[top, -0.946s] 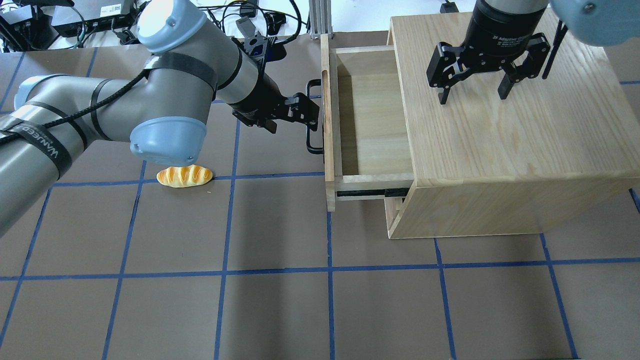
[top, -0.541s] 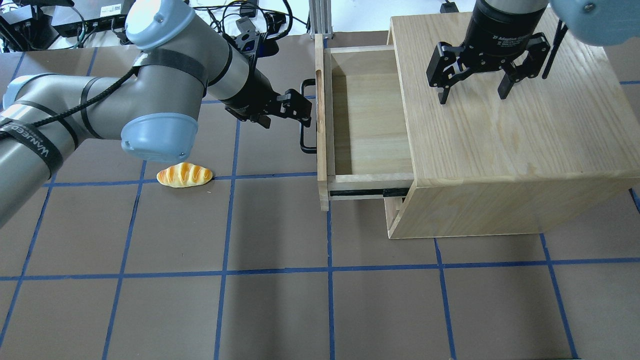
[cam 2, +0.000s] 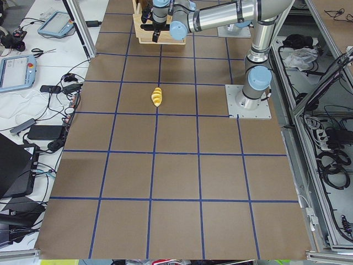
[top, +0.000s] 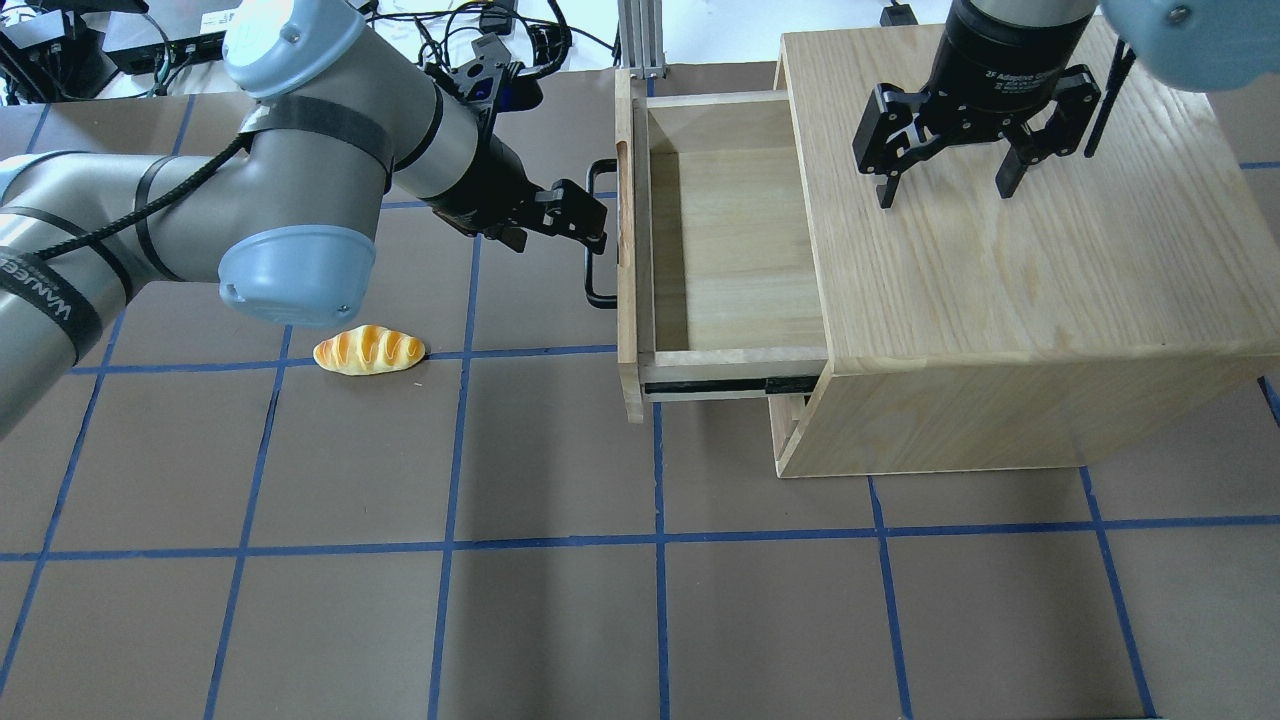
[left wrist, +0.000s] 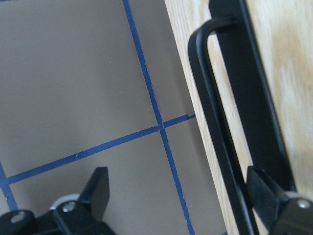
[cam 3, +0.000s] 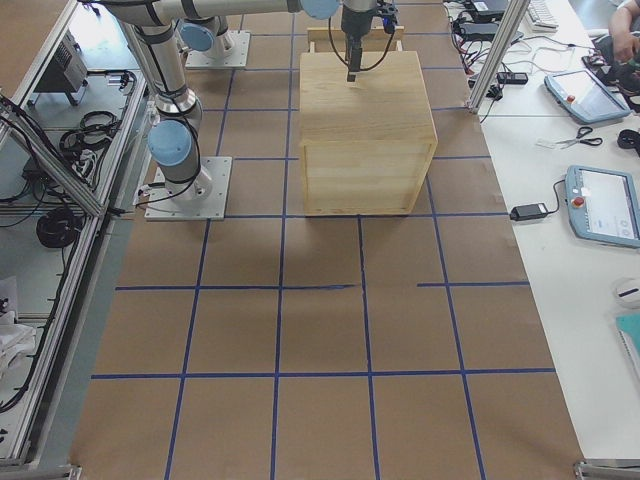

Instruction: Open upper drawer

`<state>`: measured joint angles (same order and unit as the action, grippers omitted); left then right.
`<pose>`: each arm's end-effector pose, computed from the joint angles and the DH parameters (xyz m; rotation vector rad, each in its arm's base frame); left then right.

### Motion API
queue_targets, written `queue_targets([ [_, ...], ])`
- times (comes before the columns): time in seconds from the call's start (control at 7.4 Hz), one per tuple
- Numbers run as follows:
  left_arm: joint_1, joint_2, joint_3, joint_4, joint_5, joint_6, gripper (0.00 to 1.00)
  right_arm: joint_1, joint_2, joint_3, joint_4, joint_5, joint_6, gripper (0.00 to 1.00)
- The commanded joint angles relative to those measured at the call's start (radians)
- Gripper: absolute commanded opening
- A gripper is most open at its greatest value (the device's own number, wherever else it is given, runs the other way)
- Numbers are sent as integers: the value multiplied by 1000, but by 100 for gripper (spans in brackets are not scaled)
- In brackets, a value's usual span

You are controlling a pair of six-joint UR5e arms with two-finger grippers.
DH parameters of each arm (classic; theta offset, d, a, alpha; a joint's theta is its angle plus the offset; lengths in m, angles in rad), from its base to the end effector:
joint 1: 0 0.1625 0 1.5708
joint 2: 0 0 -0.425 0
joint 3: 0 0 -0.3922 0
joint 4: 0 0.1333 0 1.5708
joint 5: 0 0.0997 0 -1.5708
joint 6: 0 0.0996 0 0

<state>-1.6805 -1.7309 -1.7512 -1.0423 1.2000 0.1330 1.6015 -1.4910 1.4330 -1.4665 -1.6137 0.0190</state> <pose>-0.2289 -0.5309 0.3785 -0.3827 -2.7352 0.2663 0.1449 -0.5162 0.5049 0.0197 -3.0967 -0.0700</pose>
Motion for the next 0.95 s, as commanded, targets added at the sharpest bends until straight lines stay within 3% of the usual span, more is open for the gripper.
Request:
queue_targets([
  [0.0, 16, 5, -1, -1, 0, 34, 100, 0, 0, 0, 0, 0, 1, 100],
  [0.81, 77, 48, -28, -4, -2, 160, 100, 0, 0, 0, 0, 0, -1, 100],
])
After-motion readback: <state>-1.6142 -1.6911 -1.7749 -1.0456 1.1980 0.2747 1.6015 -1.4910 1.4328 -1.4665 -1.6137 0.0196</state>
